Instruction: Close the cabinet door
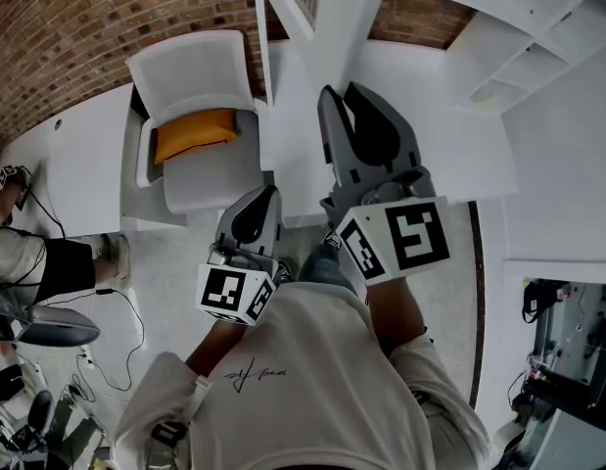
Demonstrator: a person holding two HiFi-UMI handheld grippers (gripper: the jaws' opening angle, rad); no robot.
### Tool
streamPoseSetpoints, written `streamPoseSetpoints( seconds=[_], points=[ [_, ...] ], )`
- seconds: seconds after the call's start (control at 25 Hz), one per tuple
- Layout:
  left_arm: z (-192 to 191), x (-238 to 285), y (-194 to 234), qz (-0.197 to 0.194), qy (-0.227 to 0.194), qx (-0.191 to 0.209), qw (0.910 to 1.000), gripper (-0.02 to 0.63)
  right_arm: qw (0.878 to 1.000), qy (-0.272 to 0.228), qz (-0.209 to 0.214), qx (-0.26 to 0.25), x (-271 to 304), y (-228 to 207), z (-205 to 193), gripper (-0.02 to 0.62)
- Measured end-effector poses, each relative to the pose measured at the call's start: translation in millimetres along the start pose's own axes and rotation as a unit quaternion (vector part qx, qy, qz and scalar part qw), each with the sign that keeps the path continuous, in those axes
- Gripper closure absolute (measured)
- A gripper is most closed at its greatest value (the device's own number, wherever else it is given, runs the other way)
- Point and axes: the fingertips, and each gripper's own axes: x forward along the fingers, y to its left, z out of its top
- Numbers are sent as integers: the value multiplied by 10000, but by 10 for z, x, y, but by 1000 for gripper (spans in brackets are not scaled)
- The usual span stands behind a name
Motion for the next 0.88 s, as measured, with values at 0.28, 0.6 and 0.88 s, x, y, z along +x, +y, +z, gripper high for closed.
streamPoseSetpoints(
  seconds=[0.28, 0.6, 0.88],
  points=[
    [-1, 71, -55, -47, 32, 5, 10000, 589, 10000, -23, -63, 35, -24, -100, 3, 526],
    [-21, 159, -96, -106, 43, -2, 9999, 589, 9999, -47, -130, 55, -49, -208, 10, 527],
    [-45, 277, -181, -232, 76, -13, 9997, 589, 9999, -18, -162, 19, -66, -310, 11, 528]
  ],
)
